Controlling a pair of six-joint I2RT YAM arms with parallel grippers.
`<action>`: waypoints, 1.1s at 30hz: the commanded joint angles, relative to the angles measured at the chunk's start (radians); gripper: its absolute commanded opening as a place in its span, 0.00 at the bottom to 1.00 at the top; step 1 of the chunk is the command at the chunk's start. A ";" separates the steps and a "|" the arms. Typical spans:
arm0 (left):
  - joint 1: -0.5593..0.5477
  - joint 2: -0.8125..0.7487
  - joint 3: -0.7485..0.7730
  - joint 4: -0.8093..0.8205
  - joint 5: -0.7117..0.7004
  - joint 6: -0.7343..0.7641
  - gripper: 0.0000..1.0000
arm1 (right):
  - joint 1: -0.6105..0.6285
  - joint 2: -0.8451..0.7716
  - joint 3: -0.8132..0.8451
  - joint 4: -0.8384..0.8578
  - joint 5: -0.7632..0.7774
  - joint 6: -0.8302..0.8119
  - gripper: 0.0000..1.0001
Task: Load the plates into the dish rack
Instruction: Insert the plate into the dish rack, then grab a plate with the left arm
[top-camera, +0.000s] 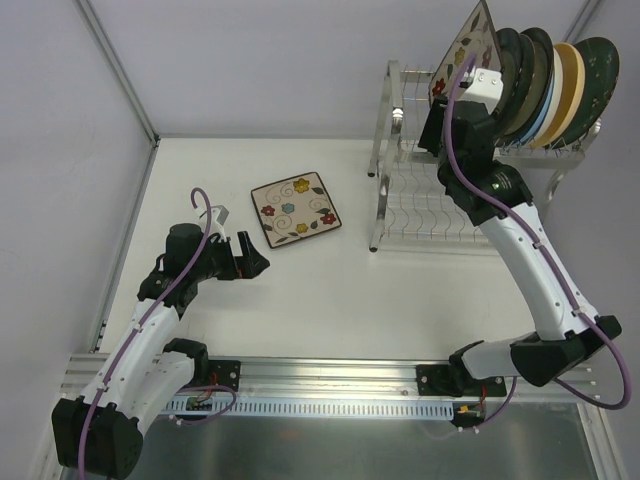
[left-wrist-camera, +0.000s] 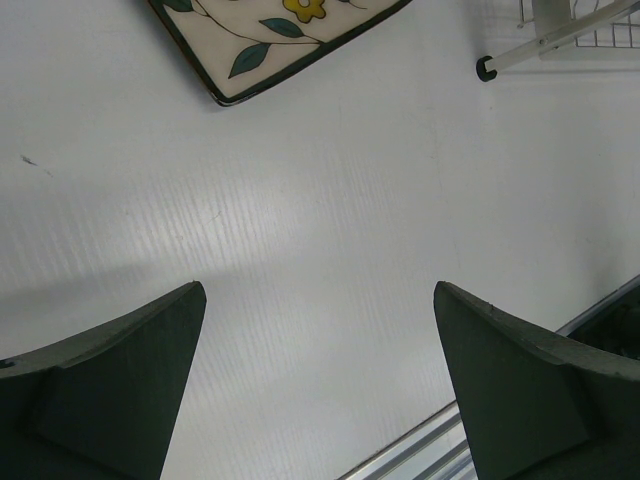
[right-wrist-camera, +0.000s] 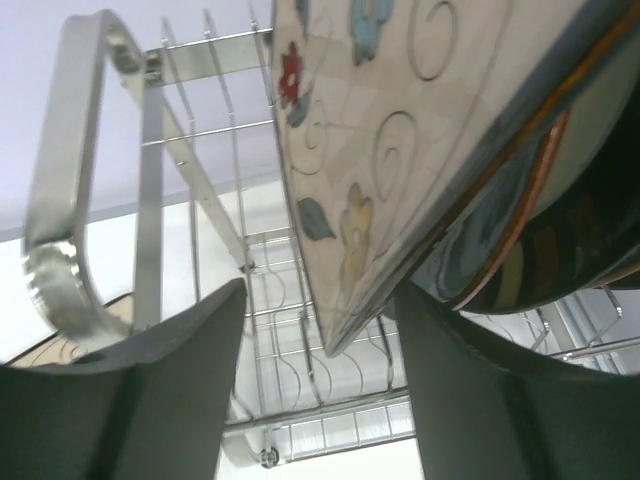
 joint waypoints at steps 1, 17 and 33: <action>0.002 0.001 0.009 0.035 0.029 0.011 0.99 | 0.010 -0.062 0.007 -0.029 -0.026 -0.027 0.67; 0.002 0.014 0.009 0.034 -0.042 -0.032 0.99 | 0.010 -0.355 -0.141 0.053 -0.201 -0.028 1.00; 0.002 0.216 0.127 0.058 -0.241 -0.210 0.99 | 0.010 -0.699 -0.436 -0.067 -0.320 -0.123 1.00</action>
